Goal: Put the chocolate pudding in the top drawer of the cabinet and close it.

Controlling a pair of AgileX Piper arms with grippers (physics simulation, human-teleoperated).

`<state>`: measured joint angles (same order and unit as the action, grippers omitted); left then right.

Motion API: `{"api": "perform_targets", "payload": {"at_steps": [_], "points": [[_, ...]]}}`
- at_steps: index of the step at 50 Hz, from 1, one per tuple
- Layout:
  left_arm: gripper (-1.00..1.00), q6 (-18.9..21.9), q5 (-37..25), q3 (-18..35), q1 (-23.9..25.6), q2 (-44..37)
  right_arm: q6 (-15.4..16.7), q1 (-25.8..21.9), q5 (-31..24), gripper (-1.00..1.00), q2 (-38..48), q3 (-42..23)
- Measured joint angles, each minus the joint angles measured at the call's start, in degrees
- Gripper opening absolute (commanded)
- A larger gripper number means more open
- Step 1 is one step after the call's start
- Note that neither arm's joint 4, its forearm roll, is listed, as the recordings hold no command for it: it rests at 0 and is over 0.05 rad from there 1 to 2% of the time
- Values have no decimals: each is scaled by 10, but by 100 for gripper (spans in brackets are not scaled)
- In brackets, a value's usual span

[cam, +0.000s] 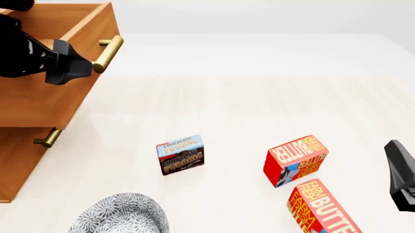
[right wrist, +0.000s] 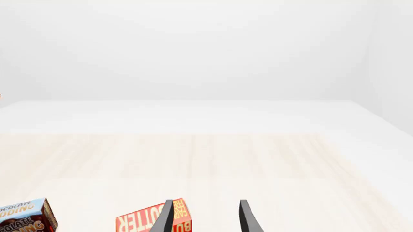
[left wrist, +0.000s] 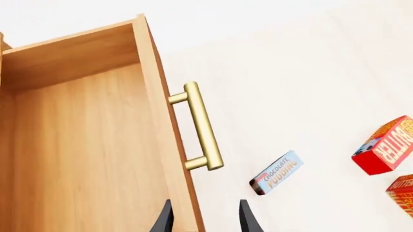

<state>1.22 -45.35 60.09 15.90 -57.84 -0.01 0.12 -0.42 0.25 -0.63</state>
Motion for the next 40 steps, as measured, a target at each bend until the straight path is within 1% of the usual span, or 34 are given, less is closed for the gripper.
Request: {"api": "perform_targets", "payload": {"at_steps": [22,40], "points": [[100,-10,11,5,59,-13,0,0,0,100,0,0],[100,-41,22,-2,79,-11,0,0,0,100,0,0]]}}
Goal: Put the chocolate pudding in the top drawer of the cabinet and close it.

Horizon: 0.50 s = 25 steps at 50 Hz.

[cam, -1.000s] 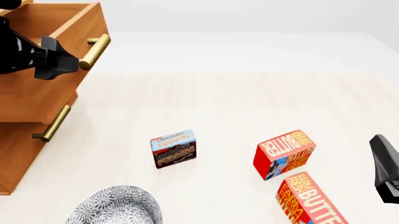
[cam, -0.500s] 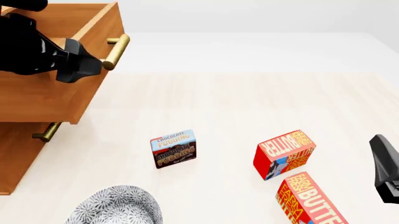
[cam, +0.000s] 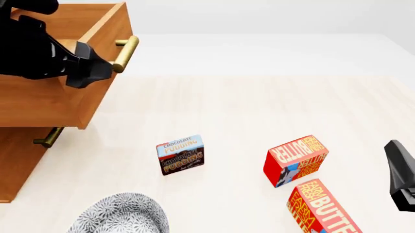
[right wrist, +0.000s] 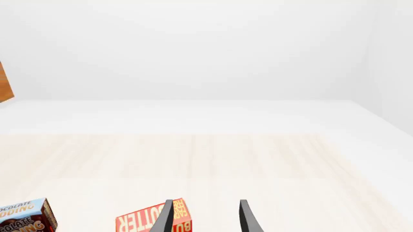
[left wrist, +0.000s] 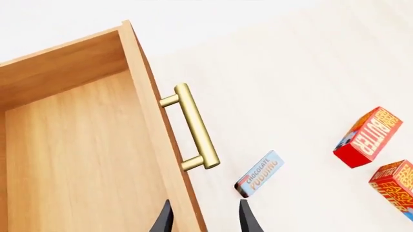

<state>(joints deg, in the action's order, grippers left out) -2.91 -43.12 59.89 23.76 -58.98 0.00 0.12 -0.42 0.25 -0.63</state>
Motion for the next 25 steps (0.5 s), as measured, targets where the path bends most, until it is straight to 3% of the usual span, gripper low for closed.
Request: {"api": "perform_targets", "payload": {"at_steps": [11,25], "points": [[100,-17,-3,3,6,-2,0,0,0,100,0,0],[100,3,-30,15,11,-9,0,0,0,100,0,0]]}}
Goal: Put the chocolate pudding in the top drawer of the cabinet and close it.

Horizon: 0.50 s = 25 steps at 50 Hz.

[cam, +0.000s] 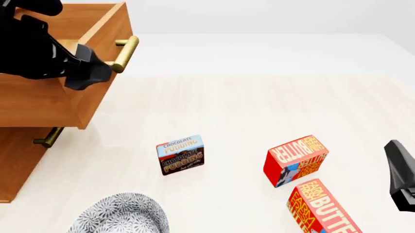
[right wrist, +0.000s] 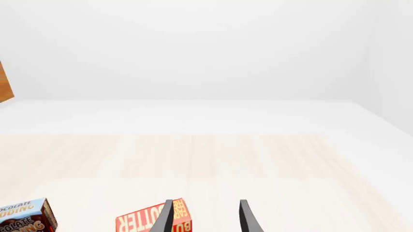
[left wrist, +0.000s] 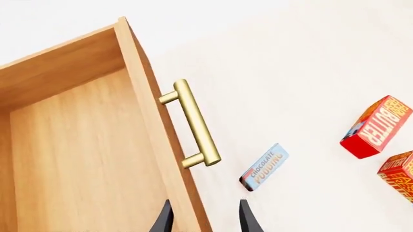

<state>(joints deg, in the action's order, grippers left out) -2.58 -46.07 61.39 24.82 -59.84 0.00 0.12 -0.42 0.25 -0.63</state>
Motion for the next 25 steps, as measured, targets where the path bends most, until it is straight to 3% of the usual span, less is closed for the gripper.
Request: {"api": "perform_targets", "payload": {"at_steps": [25], "points": [[100,83,-71,47,2,28,0,0,0,100,0,0]]}}
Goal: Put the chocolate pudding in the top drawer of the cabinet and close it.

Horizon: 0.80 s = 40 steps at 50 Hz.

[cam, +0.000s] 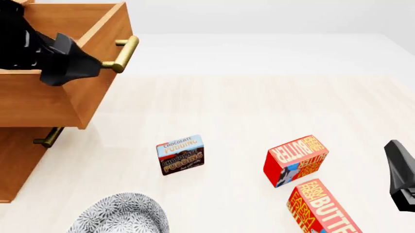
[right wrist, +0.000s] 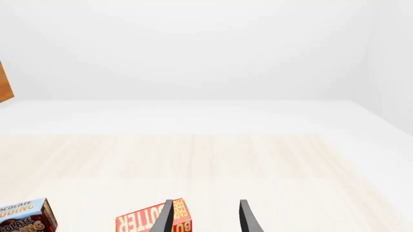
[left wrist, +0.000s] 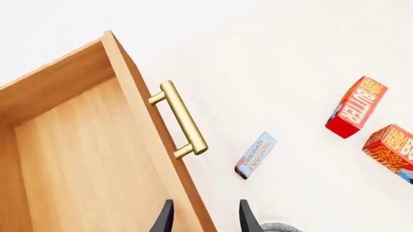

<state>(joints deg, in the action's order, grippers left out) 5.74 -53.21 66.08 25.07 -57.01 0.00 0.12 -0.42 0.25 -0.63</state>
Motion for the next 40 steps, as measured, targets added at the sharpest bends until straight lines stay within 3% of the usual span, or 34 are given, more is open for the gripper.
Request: {"api": "perform_targets", "payload": {"at_steps": [19,40], "points": [[100,36,-26,51,21,25,0,0,0,100,0,0],[100,110,9,43,53,39,0,0,0,100,0,0]]}}
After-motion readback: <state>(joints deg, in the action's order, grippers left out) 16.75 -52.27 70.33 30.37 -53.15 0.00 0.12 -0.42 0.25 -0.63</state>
